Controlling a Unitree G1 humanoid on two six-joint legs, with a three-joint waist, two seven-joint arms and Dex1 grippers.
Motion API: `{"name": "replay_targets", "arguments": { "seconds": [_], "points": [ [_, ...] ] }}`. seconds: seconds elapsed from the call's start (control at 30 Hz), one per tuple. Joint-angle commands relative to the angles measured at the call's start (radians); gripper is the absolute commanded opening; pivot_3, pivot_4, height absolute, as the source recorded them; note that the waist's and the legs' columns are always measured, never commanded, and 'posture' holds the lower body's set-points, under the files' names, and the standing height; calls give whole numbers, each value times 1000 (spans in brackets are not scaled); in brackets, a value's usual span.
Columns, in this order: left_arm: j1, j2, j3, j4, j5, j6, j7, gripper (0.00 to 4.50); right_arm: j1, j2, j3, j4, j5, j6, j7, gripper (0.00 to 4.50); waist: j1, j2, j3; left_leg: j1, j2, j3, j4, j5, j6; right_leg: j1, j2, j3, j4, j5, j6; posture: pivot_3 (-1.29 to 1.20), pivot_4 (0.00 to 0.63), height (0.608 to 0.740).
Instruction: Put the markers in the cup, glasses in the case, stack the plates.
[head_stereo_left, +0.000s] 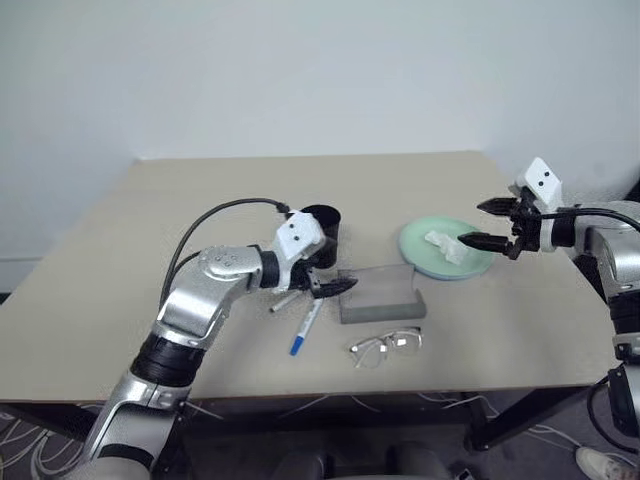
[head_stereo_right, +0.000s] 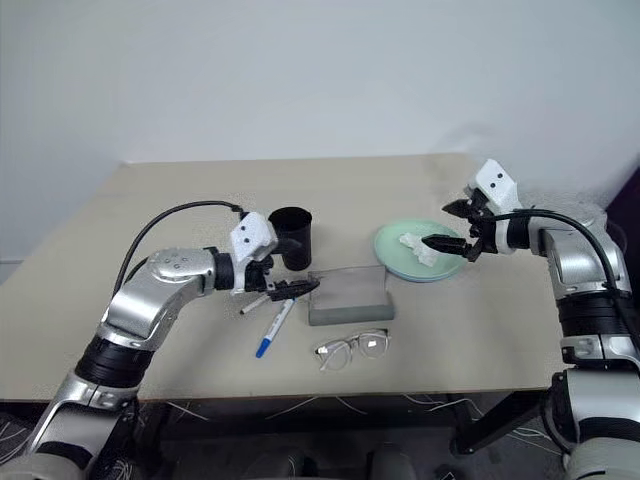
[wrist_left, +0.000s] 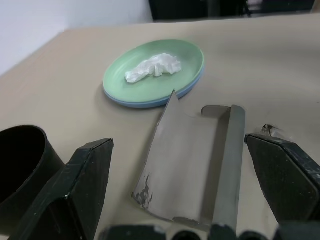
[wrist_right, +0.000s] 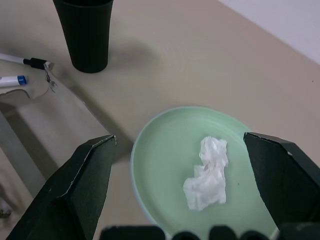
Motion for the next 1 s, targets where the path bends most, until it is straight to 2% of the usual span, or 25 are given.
{"name": "replay_targets", "arguments": {
  "seconds": [0.03,0.17,0.4,0.77,1.0],
  "points": [
    [-135,22,-147,-59,113,99,-19,4500,-17,3,-17,-60,16,10,-27,4434,1,0,0,0,0,0,1,0,0,0,0,0,1,0,0,0,0,732],
    [-213,-32,-226,-23,124,152,-42,4500,7,6,-18,-103,31,32,-31,4434,0,0,0,0,0,0,1,0,0,1,0,0,0,-1,2,0,0,732],
    [-264,-111,-328,-14,122,250,-80,4500,42,-19,-31,-176,61,78,-18,4434,1,0,0,-1,1,-1,0,2,4,0,-1,1,0,-1,5,0,0,732],
    [-278,-155,-450,-17,124,373,-99,4500,91,-40,-39,-238,77,127,-47,4434,1,0,0,-1,3,0,1,2,4,0,-1,1,1,-3,4,0,0,732],
    [-301,-187,-508,30,139,390,-90,4500,112,-38,-45,-265,86,144,-71,4434,1,0,0,-1,3,0,2,2,4,0,-1,1,1,-3,4,0,0,732]
  ]
}}
